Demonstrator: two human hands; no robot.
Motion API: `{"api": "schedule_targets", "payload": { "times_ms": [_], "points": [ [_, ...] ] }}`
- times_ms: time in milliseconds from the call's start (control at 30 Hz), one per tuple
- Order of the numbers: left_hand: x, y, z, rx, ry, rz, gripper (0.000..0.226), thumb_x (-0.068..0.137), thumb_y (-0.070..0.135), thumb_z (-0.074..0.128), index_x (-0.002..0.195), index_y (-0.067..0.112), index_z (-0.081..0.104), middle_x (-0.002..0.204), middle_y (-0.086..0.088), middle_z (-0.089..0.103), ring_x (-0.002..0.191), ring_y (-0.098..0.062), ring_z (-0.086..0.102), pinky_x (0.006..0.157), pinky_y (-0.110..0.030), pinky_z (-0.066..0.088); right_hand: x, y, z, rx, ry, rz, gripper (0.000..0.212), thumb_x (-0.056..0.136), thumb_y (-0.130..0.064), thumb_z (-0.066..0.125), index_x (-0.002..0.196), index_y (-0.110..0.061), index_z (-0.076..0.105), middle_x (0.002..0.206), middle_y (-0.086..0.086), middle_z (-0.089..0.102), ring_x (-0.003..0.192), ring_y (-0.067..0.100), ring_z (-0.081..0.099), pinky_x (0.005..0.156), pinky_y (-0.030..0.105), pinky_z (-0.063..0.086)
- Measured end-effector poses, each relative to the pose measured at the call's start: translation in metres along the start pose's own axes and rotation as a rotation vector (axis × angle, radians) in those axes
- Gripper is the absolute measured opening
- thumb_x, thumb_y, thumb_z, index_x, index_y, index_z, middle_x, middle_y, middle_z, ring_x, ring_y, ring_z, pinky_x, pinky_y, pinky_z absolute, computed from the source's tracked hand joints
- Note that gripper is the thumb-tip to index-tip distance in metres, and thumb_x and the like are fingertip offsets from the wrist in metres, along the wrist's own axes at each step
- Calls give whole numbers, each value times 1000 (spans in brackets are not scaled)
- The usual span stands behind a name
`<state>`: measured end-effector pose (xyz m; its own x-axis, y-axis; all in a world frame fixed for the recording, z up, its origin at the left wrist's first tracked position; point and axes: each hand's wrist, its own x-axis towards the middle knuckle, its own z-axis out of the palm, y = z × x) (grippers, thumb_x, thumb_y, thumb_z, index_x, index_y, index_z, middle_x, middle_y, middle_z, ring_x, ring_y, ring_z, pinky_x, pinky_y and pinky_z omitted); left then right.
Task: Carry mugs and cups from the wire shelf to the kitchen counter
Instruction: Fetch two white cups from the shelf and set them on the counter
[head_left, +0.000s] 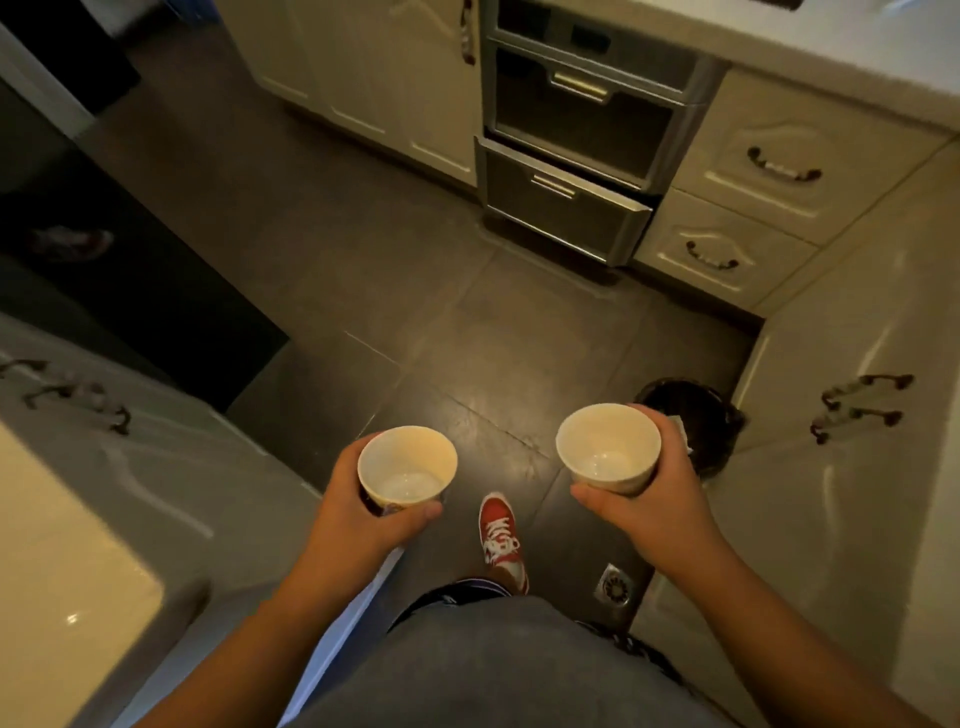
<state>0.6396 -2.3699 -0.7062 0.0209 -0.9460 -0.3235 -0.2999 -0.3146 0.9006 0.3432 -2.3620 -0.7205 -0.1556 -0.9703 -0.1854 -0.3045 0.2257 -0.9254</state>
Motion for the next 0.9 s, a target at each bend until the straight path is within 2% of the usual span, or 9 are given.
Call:
{"api": "schedule_targets", "payload": {
  "times_ms": [100,167,233,367,500,600,667,767,900],
  "points": [
    [54,21,8,1,-5,-1,82,52,39,88,122,43,46,117,21,59,107,1,59,82,-23,54,44,-13,-14,-23,24,27,89,57,-21,92,121,-52,39,117,-29,50,107,-15,49,77,4,44],
    [90,34,16,10,-15,14,83,56,28,92,126,35,48,120,12,60,108,-5,60,87,-27,53,71,-19,-28,-46,34,43,90,58,-17,92,128,-41,41,121,-15,52,111,0,50,86,18,45],
    [123,48,26,-1,-39,22,81,58,22,93,125,36,48,118,15,61,108,-5,60,83,-22,54,94,-22,-43,-58,53,66,91,58,-15,92,131,-33,40,121,-12,51,110,7,51,88,27,46],
    [188,85,52,-31,-76,32,77,52,37,91,114,50,48,107,36,59,103,10,57,71,-4,49,145,-24,-71,-76,84,95,91,58,-12,91,128,-38,39,119,-15,52,108,6,52,87,31,48],
    [257,117,80,-82,-65,33,79,47,40,89,116,46,50,113,21,62,105,3,60,75,-8,50,209,-21,-97,-87,86,118,92,56,-15,92,124,-46,39,114,-29,49,104,-5,51,79,23,47],
    [307,138,95,-102,-51,29,79,54,27,92,119,43,50,118,14,60,106,1,60,76,-10,51,269,-23,-111,-92,41,119,92,56,-18,92,125,-47,38,113,-32,48,105,-3,50,77,20,44],
    [337,151,99,-110,-2,21,77,57,17,93,117,39,52,116,12,61,103,3,61,74,-11,51,312,-30,-117,-81,-9,113,90,57,-19,92,123,-50,39,110,-37,49,105,-8,51,77,19,45],
    [368,170,92,-117,63,4,75,55,19,91,117,37,52,108,19,64,100,4,62,71,-12,52,375,-49,-113,-87,-105,89,89,58,-19,91,114,-62,36,107,-41,48,104,-12,50,74,13,45],
    [391,183,66,-96,206,-24,77,62,9,90,123,30,48,113,12,60,99,11,59,71,-7,50,456,-82,-85,-115,-250,30,93,58,-21,91,112,-68,33,106,-44,45,103,-18,47,62,7,48]
  ]
}}
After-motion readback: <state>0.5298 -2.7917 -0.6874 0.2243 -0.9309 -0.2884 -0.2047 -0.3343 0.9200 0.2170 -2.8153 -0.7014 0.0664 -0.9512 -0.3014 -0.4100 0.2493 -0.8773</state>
